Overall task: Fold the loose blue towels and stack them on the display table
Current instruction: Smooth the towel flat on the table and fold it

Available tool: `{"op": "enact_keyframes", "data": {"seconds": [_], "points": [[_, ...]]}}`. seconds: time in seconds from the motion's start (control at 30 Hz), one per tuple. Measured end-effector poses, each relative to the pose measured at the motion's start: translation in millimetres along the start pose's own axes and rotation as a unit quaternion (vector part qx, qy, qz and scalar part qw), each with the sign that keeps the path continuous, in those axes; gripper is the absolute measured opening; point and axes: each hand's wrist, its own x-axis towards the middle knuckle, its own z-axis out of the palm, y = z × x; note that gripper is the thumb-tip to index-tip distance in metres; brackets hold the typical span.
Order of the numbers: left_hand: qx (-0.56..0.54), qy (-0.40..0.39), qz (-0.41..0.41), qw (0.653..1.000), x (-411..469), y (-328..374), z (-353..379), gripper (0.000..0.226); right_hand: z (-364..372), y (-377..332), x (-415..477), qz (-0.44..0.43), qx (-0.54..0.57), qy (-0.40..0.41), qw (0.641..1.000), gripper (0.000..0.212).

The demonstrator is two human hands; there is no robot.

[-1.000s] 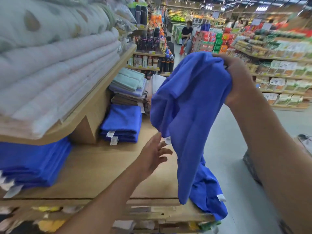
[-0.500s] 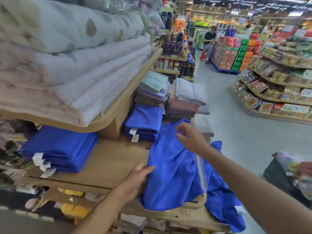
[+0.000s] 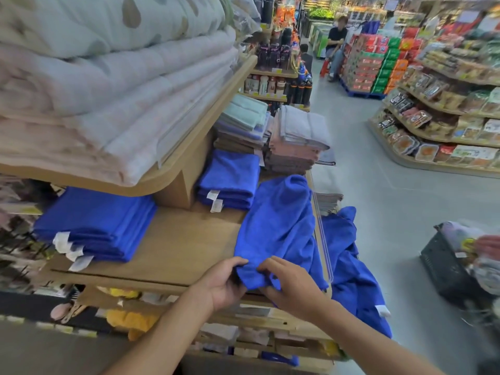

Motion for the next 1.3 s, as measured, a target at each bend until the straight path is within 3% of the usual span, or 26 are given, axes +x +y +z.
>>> {"op": "enact_keyframes", "data": {"seconds": [0.03,0.13,0.27,0.37,0.47,0.6,0.77,0.87,0.93,0.97,1.03,1.1,1.17,1.23,1.3], "points": [[0.020,0.011,-0.006,1.000,0,2,1,0.020,-4,-2,0,-0.002,0.032,0.003,0.999,0.012],[0.077,0.026,-0.027,0.996,-1,6,4,0.015,-23,-17,-1,0.024,0.129,-0.030,0.991,0.034],[0.106,-0.051,-0.042,0.992,7,19,17,0.028,-48,-48,-3,0.077,0.324,-0.104,0.937,0.044],[0.164,-0.046,-0.004,0.985,16,29,35,0.029,-63,-65,-4,0.098,0.393,-0.138,0.904,0.044],[0.167,-0.055,0.002,0.984,25,33,51,0.037,-74,-69,-8,0.142,0.452,-0.154,0.867,0.037],[0.143,-0.046,0.009,0.989,33,35,60,0.033,-82,-62,-11,0.210,0.525,-0.152,0.810,0.010],[0.079,-0.024,0.128,0.988,23,48,53,0.031,-94,-48,-12,0.214,0.595,-0.144,0.762,0.014],[0.035,-0.045,0.179,0.982,7,57,25,0.026,-86,-33,-4,0.217,0.606,-0.077,0.762,0.019],[0.063,0.007,0.204,0.977,-7,56,-2,0.023,-70,-17,3,0.242,0.553,-0.021,0.797,0.021],[0.114,0.063,0.228,0.965,-14,55,-18,0.019,-60,-9,7,0.247,0.513,-0.001,0.822,0.025],[0.275,0.176,0.300,0.896,-27,52,-51,0.023,-37,4,15,0.230,0.404,0.019,0.885,0.036],[0.407,0.214,0.320,0.828,-38,50,-81,0.031,-12,17,22,0.204,0.298,0.030,0.932,0.043],[0.554,0.256,0.251,0.751,-49,49,-100,0.041,8,28,26,0.173,0.220,0.032,0.960,0.041],[0.667,0.336,0.216,0.629,-54,49,-104,0.042,21,36,27,0.155,0.188,0.022,0.970,0.038],[0.667,0.332,0.340,0.574,-53,51,-87,0.035,30,39,25,0.154,0.172,0.010,0.973,0.040]]}}
